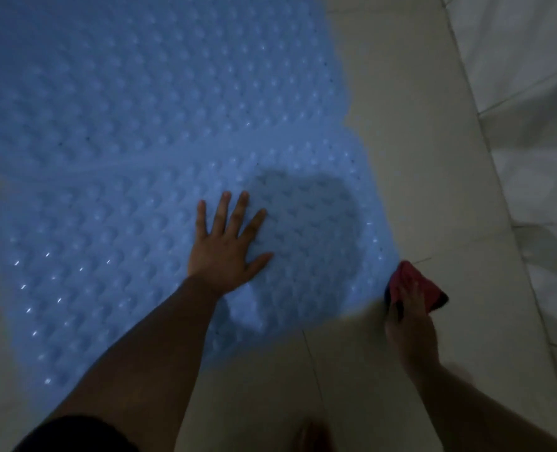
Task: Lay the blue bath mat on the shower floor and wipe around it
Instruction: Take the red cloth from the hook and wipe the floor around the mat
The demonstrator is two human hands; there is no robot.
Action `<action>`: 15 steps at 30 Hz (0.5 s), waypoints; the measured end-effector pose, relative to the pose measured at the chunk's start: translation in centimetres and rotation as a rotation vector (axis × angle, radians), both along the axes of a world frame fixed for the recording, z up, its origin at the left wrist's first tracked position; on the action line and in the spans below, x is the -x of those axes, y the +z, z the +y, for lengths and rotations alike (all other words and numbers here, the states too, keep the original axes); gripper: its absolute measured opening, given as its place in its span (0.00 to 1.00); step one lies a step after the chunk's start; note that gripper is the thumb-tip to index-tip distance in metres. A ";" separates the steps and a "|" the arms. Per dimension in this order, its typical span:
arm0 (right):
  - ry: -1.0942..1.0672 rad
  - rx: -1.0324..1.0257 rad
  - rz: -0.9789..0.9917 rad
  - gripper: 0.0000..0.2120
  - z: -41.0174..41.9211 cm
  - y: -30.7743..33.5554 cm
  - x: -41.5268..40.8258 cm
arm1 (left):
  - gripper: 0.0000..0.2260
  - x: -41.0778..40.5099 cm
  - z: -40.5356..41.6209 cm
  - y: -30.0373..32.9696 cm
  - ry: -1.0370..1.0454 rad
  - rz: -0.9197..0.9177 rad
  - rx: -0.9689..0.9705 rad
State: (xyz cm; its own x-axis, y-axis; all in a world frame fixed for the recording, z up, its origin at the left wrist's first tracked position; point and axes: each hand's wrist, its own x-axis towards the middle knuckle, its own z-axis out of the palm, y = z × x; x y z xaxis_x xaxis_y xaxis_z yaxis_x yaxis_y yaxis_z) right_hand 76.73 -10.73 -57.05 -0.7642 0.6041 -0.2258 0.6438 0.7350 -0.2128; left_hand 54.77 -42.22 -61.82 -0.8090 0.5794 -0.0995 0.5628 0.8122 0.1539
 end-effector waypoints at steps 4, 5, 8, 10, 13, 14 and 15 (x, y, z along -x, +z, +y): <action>0.027 0.069 -0.181 0.29 -8.4 -1.0 -5.1 | 0.39 0.5 -0.6 1.0 -0.017 -0.113 -0.010; 0.100 0.074 -0.198 0.30 -10.5 -0.9 -6.0 | 0.39 0.4 -1.0 1.5 0.010 -0.134 -0.020; 0.334 0.114 -0.207 0.32 -16.4 -0.3 -7.3 | 0.34 -2.8 -4.7 2.9 0.398 -0.086 -0.114; 0.454 0.167 -0.193 0.34 -20.1 0.7 -7.2 | 0.30 -6.0 -8.4 3.1 0.653 -0.057 -0.152; 0.647 0.240 -0.175 0.34 -24.5 1.5 -7.8 | 0.26 -10.2 -14.1 2.6 0.846 -0.033 -0.117; 0.701 0.237 -0.194 0.34 -25.4 1.4 -8.2 | 0.27 -11.0 -15.1 2.4 0.859 -0.065 -0.104; 0.751 0.236 -0.221 0.35 -26.4 1.2 -8.6 | 0.29 -11.9 -15.8 2.1 0.858 -0.109 -0.080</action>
